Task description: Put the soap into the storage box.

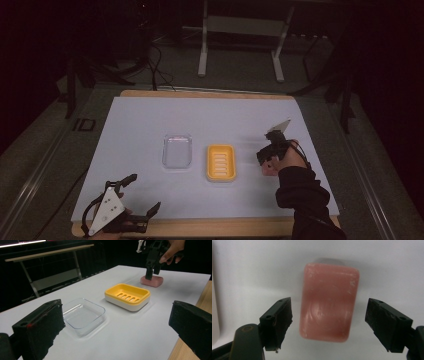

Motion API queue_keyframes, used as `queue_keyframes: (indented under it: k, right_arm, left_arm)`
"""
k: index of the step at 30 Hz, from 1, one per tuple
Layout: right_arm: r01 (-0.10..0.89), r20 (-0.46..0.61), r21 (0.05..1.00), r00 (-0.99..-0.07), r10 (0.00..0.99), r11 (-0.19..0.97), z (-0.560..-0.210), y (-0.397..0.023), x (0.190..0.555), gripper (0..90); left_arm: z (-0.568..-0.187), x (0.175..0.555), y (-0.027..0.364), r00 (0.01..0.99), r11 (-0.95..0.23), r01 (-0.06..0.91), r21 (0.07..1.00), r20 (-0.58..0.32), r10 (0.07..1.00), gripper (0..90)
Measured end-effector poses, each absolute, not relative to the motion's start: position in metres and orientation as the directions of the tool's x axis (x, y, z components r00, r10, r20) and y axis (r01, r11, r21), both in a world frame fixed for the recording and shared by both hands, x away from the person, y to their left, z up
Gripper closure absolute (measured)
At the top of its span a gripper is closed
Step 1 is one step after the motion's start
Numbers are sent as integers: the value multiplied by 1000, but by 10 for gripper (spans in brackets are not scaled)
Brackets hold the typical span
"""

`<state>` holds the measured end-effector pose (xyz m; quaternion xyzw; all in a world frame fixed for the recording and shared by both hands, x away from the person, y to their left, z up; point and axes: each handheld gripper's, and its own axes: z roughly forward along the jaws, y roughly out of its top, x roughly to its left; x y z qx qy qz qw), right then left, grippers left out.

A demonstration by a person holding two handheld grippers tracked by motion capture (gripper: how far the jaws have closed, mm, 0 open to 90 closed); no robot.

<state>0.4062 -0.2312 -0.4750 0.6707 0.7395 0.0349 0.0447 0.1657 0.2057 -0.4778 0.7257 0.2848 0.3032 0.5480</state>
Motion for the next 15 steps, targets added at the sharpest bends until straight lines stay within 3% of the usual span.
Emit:
queue_keyframes:
  k: [15]
  right_arm:
    - [995,-35,74,-67,997,70,-495,-229,412,357]
  left_arm:
    - [-478,166,205,658,-243,81,966,131,742,2]
